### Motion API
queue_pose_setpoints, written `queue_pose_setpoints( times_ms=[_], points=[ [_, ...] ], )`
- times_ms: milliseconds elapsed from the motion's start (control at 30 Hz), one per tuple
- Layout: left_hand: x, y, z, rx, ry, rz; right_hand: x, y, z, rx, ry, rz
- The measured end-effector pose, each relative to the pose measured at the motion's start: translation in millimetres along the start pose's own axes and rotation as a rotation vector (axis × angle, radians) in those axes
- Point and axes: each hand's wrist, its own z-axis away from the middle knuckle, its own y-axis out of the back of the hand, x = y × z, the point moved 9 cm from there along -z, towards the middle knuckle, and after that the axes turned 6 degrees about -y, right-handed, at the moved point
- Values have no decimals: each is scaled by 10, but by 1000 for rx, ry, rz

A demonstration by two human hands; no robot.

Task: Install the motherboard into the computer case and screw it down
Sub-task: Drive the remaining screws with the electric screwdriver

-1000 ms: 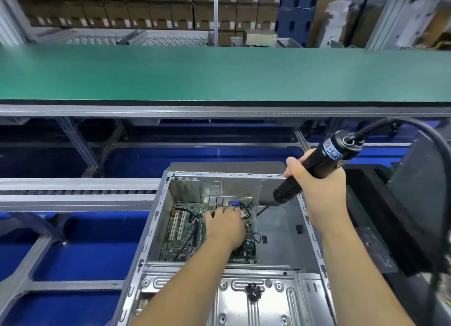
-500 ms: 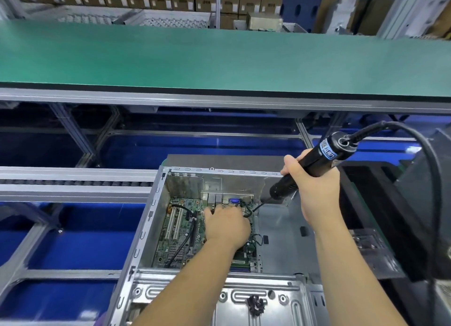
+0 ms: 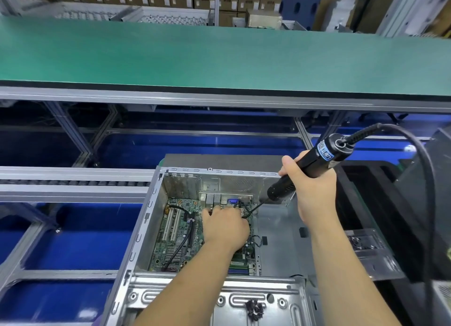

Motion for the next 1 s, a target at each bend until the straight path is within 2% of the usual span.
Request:
queue_pose_setpoints(
  times_ms=[1000],
  points=[
    [-6, 26, 3, 3, 20, 14, 107, 53, -55, 27, -32, 6]
  ],
)
